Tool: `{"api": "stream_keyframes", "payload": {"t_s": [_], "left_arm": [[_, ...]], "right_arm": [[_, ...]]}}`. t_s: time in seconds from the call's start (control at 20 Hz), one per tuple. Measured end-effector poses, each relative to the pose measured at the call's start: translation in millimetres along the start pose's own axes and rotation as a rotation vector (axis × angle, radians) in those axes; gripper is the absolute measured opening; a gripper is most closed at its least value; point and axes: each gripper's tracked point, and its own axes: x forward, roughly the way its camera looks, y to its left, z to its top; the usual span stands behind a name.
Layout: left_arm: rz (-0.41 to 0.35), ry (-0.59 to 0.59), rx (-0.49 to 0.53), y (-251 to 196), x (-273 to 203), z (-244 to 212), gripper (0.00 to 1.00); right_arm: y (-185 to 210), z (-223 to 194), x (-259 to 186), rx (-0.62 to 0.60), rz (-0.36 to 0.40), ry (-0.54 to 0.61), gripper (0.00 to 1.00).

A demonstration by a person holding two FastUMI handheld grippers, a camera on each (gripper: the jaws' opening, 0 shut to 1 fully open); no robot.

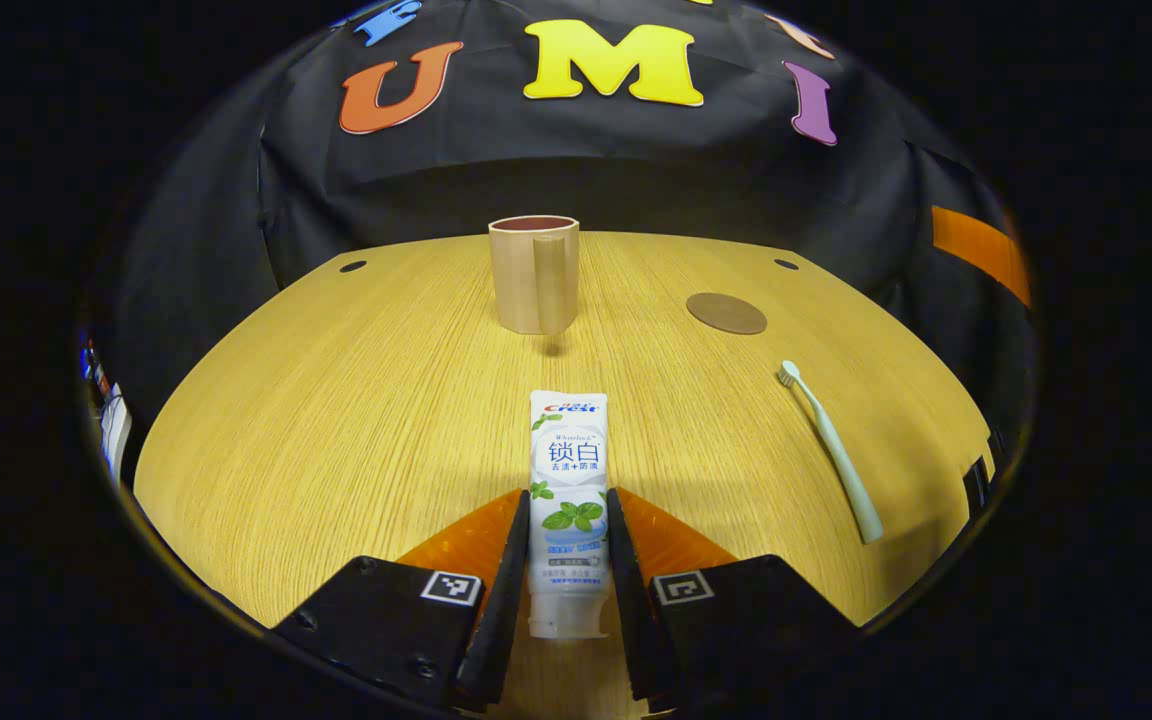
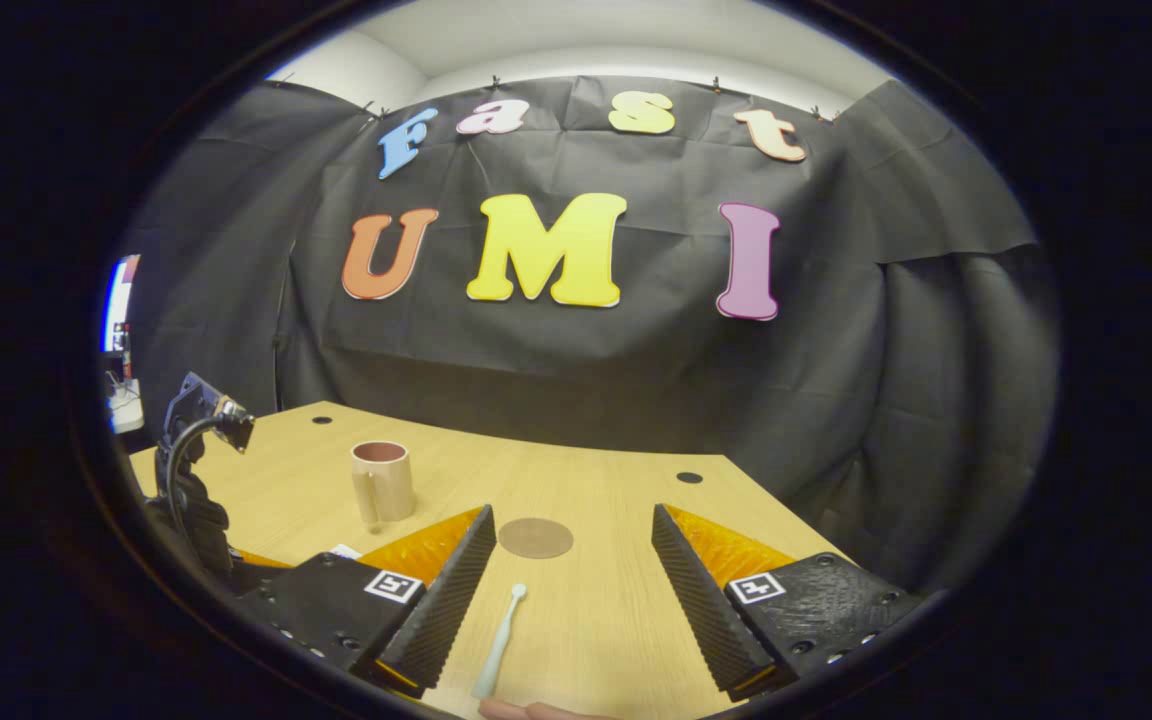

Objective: Put the toothbrush and toothpaste on the desktop into the cup, then pick up the cup and place it on the coaster on the desktop.

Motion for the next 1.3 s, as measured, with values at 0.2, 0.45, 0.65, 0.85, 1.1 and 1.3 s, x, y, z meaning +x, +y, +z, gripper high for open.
{"api": "stream_keyframes", "payload": {"t_s": [0.2, 0.45, 0.65, 0.85, 1.1, 1.3], "left_arm": [[-0.031, -0.031, -0.023, -3, -1, 5, 0.44], [-0.018, -0.139, 0.004, -4, -11, 31, 0.43], [0.018, -0.265, 0.006, -8, -36, 54, 0.48], [0.040, -0.438, 0.012, -9, -65, 86, 0.42], [0.018, -0.504, 0.009, -17, -80, 94, 0.42], [0.014, -0.464, -0.027, -13, -71, 88, 0.42]], "right_arm": [[1, -10, 5, 0.012, 0.006, 0.035, 0.95], [1, -29, 18, 0.007, -0.007, 0.088, 0.95], [13, -60, 33, 0.003, 0.006, 0.178, 0.95], [29, -95, 44, 0.011, 0.039, 0.285, 0.96], [53, -144, 47, 0.051, 0.076, 0.459, 0.90], [54, -162, 47, 0.074, 0.074, 0.537, 0.75]]}}
